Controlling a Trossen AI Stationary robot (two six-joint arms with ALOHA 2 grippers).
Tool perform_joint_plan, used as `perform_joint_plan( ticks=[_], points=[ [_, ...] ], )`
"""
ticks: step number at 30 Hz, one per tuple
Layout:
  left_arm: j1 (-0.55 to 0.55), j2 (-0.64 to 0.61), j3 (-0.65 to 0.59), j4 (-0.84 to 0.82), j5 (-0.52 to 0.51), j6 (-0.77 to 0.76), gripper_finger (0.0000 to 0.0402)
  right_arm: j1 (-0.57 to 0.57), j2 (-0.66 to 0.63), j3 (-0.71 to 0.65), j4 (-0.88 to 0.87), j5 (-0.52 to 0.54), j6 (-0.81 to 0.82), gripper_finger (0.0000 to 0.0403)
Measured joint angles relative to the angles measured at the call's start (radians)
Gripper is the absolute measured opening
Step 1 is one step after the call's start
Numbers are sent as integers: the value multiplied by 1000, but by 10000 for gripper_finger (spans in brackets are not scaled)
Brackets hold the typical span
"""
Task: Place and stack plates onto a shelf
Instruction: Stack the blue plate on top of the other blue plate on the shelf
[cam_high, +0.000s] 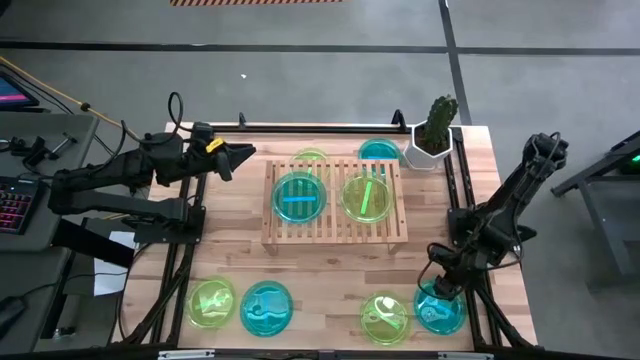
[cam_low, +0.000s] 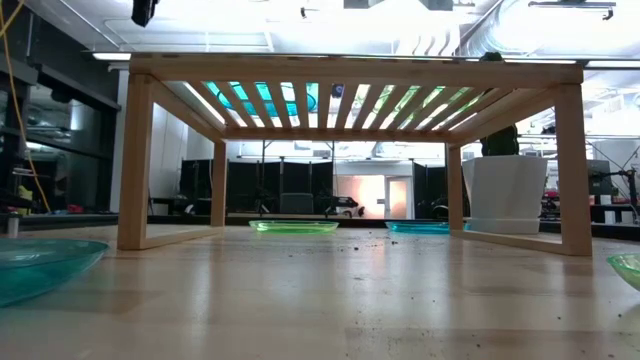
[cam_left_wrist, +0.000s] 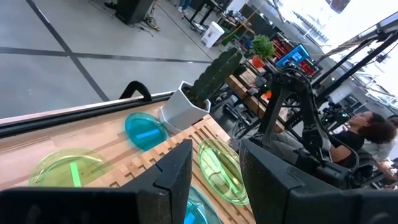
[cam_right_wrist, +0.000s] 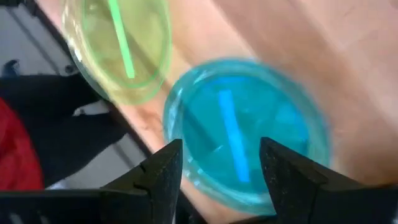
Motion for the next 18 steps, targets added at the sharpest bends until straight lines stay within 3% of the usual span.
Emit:
perform_joint_plan(
  ticks=[5,11,18],
  points=[
    [0,-1,0,0,0,0,124,1,60,49,-161,4,-97,183],
    [0,-1,0,0,10,0,125,0,199,53,-144,-3,-246,181],
    [0,-1,0,0,16,0,125,0,329,52,-101,-3,-308,181]
  ],
)
